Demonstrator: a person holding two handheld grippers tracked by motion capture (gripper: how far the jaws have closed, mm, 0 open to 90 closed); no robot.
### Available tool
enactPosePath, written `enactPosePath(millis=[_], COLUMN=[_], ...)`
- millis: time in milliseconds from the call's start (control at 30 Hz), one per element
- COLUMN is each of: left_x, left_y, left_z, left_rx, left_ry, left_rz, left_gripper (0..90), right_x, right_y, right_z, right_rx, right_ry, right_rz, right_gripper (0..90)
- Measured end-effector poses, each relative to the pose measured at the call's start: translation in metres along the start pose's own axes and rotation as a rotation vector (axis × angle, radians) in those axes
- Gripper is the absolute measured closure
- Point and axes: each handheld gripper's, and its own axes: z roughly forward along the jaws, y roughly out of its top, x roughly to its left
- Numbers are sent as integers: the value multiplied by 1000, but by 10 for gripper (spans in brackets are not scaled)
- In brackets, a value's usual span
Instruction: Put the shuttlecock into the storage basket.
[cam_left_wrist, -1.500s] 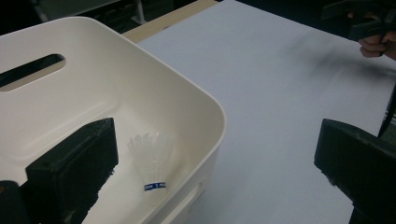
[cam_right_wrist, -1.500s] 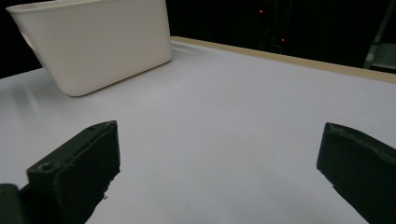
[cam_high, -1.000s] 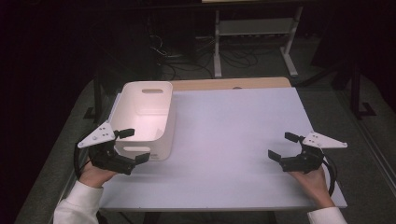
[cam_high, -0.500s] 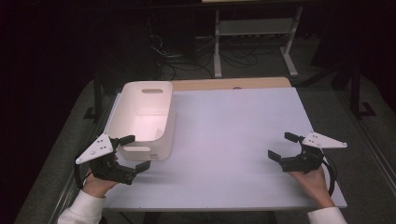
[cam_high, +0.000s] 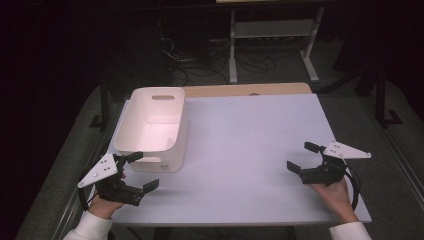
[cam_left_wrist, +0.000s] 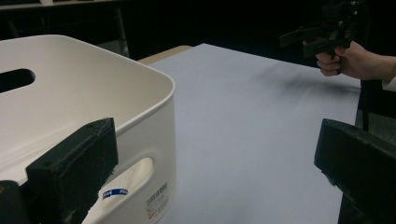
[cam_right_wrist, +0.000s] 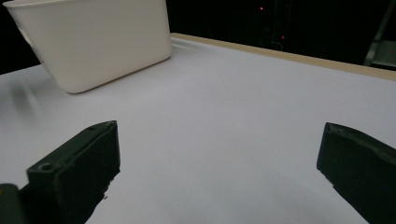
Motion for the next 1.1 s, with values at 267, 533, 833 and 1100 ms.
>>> enactPosePath(millis=[267,533,833,1100], left_x=[0,-1,-2,0], left_y=[-12,-22,-31,-40], left_z=[0,3,2,4], left_rx=[0,-4,-9,2], left_ry=[10,4,37,66], left_rz=[-10,-12,-34,-54], left_gripper=[0,0,0,0], right_x=[0,1,1,3], right_y=[0,1,1,2], right_z=[0,0,1,1], right_rx=[-5,-2,-4,2], right_ry=[2,-1,11,16], right_rz=[-6,-5,-10,-18], right_gripper=[0,0,0,0])
